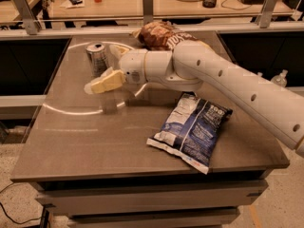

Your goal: Pick redbull can

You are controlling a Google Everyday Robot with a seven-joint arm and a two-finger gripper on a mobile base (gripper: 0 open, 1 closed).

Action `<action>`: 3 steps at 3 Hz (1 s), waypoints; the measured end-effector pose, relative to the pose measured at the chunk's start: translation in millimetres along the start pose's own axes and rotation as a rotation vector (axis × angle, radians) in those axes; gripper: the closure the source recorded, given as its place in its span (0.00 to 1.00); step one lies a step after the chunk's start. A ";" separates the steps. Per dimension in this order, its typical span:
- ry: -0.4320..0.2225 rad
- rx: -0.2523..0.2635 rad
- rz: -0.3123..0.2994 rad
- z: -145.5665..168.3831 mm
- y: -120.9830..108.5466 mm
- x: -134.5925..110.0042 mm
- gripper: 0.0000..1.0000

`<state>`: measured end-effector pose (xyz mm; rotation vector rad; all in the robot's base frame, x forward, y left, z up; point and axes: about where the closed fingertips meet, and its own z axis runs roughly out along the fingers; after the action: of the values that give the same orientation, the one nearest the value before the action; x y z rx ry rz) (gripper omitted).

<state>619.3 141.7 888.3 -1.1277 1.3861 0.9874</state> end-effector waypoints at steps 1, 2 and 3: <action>0.006 0.005 0.008 1.2 -6.8 6.5 0.00; 0.006 0.013 0.006 1.4 -11.8 8.4 0.19; 0.018 0.011 0.002 3.1 -11.8 9.3 0.41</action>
Offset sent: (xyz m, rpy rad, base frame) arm 0.0201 -0.0097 -0.0109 -0.0047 0.0015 -0.0333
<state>631.5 141.0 878.8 -1.1292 1.4058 0.9726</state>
